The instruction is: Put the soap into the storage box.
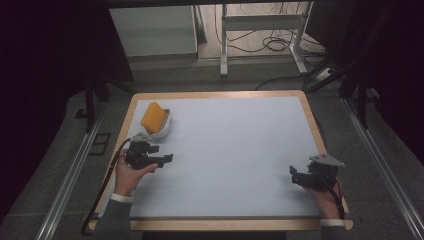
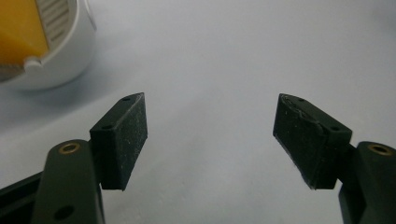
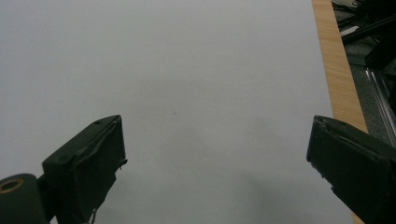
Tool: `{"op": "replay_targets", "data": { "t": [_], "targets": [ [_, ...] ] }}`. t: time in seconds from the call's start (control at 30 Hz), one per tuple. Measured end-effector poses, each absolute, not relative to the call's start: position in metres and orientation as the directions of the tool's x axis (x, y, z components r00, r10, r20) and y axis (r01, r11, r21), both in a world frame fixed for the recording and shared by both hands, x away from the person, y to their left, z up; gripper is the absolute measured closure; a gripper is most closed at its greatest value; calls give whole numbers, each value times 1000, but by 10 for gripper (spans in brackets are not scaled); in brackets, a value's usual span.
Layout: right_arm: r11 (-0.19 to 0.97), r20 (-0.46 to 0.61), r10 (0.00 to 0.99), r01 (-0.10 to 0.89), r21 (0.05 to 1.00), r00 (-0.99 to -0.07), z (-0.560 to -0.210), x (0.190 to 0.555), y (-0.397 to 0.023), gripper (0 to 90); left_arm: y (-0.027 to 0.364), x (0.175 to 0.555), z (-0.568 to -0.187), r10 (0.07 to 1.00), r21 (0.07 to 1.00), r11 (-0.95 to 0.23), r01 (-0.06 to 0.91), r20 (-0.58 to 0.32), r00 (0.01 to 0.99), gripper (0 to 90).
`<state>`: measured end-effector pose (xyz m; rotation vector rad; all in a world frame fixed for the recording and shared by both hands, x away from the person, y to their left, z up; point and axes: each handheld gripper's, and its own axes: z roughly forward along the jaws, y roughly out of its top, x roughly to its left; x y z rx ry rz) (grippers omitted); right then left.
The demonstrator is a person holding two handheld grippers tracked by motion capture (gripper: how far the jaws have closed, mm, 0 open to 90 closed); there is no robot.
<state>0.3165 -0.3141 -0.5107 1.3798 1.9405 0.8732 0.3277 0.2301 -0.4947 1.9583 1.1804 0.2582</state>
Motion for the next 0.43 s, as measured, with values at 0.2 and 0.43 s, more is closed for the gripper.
{"op": "replay_targets", "data": {
  "t": [0.2, 0.43],
  "targets": [
    [240, -94, 956, 556, 796, -279, -508, 316, -317, 44, 233, 320, -510, 811, 726, -226, 650, -229, 538, 264],
    [250, -92, 949, 542, 802, -301, -507, 314, -313, 44, 234, 319, -513, 819, 725, -215, 654, -231, 525, 272]
  ]
}}
